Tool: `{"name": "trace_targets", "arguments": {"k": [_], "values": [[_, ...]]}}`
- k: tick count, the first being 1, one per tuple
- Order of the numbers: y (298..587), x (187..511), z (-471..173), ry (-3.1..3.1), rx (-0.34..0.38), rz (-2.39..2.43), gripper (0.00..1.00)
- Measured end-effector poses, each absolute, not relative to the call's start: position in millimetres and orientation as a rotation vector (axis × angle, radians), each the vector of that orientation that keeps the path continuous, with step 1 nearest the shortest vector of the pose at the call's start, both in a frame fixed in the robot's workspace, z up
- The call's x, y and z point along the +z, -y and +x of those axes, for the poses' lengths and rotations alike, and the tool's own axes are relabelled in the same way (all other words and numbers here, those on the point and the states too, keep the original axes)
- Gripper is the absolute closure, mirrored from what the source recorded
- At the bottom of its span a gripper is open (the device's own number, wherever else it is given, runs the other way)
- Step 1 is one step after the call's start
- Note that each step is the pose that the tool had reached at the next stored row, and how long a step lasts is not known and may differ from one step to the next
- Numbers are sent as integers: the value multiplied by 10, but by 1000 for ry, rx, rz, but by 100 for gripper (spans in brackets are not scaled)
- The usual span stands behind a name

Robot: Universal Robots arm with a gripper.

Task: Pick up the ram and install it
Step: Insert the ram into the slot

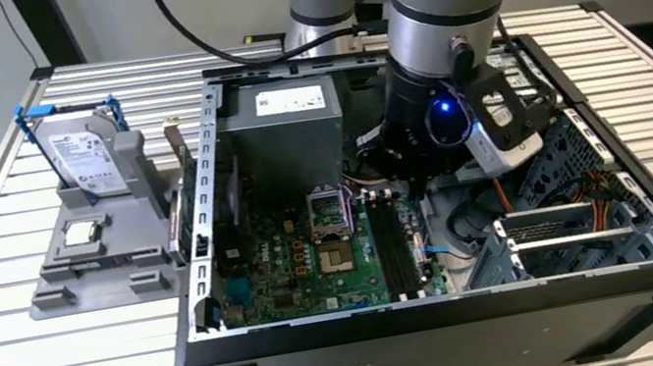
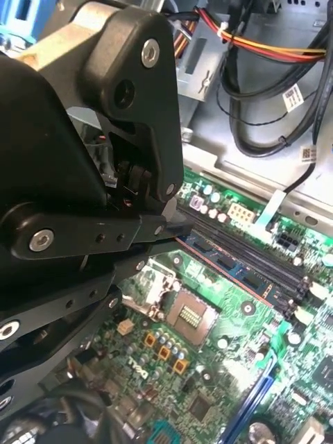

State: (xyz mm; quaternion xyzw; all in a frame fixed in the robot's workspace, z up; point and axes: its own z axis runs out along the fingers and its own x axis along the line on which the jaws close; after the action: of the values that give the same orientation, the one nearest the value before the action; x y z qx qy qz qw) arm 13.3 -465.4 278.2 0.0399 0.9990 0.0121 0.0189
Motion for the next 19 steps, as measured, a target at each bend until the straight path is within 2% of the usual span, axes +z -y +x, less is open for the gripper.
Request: {"name": "trace_targets", "arguments": {"k": [19], "values": [[4804, 2441, 114, -3103, 38, 60, 100]]}}
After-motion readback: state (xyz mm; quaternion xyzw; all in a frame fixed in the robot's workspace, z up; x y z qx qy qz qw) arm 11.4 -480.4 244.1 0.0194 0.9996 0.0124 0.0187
